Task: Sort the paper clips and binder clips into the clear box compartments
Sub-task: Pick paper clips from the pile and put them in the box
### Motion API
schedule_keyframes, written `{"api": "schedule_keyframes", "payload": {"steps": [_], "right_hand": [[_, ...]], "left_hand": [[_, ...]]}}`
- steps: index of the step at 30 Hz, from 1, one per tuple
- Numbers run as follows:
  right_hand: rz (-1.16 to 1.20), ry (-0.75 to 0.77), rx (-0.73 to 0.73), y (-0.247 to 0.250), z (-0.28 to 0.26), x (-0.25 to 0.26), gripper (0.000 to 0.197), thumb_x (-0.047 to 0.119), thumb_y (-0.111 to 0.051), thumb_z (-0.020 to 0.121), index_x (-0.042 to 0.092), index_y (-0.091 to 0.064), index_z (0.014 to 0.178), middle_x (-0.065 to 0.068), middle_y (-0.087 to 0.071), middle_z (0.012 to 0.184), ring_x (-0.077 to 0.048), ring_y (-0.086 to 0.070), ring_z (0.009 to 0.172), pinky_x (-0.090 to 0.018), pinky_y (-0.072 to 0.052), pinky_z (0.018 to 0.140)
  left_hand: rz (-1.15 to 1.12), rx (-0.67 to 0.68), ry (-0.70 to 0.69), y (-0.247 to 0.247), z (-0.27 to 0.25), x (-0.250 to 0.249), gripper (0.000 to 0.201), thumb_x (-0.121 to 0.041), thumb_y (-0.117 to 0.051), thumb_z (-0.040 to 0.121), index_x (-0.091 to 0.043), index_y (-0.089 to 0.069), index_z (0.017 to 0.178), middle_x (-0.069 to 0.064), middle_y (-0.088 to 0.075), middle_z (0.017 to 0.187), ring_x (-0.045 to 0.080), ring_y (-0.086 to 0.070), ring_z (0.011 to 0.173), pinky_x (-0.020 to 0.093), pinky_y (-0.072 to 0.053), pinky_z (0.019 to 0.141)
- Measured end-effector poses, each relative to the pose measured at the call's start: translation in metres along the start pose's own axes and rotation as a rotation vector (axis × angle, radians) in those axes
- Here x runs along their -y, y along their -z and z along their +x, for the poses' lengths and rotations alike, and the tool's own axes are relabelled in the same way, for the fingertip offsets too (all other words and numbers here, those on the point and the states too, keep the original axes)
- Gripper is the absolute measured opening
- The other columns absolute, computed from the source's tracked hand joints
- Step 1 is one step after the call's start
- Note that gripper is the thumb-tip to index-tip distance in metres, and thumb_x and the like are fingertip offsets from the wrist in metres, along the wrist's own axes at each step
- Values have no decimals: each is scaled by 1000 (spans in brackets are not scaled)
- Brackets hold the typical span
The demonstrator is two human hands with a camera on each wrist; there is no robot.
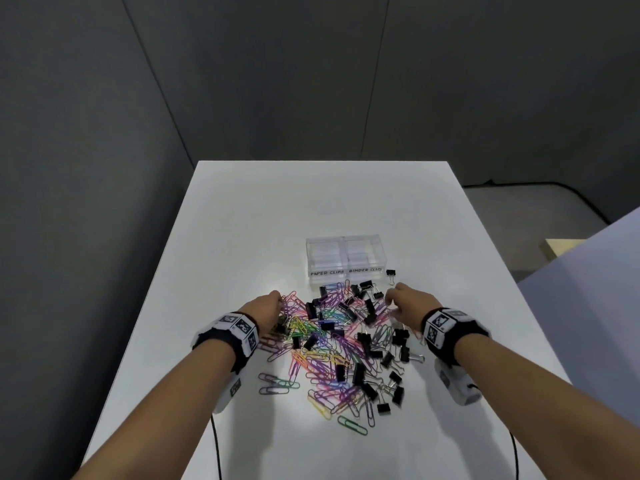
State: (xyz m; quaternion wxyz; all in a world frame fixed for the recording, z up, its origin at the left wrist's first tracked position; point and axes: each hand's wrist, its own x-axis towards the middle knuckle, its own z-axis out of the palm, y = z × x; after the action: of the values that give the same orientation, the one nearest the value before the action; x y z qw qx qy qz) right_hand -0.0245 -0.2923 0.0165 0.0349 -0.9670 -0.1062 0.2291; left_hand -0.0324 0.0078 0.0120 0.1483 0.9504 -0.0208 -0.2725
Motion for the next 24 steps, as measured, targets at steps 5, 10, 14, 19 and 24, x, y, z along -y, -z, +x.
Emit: {"api": "schedule_keyframes", "payload": {"steps": [5,10,14,19,24], "right_hand": [[-124,71,-2,-12,5,15,28,14,-50,94,14,-50,122,-6,-47,129,-30,-60,100,-35,-49,79],[-150,67,11,-20,8,25,24,14,-46,95,10,-49,118,-10,-50,125,-31,-60,100,-34,-46,72],[-129,53,24,-29,12,31,20,11,-43,94,9,-51,112,-11,-55,117,-29,-60,98,-32,-41,69],[-80,-15,67,-28,18,32,12,9,-45,93,8,-54,102,-12,-59,113,-27,-59,95,-31,-39,72],[-24,-42,125,-26,23,31,5,10,-49,92,12,-49,89,-12,-62,111,-27,-59,94,-33,-45,78]], "left_hand": [[32,-53,-7,7,4,0,38,-37,-25,101,-8,-47,95,11,-57,89,26,-50,80,33,-39,74],[115,-40,5,13,14,3,50,-56,-27,96,-11,-45,82,-3,-41,64,23,-47,74,29,-37,69],[141,-60,-12,16,20,3,43,-46,-30,99,-9,-51,91,6,-58,81,30,-59,89,35,-45,76],[29,-54,27,12,33,0,28,-17,-34,100,-9,-50,123,15,-61,121,32,-59,107,37,-46,89],[77,-13,80,11,43,-13,36,-36,-43,97,-9,-49,120,9,-63,116,27,-60,107,35,-47,88]]}}
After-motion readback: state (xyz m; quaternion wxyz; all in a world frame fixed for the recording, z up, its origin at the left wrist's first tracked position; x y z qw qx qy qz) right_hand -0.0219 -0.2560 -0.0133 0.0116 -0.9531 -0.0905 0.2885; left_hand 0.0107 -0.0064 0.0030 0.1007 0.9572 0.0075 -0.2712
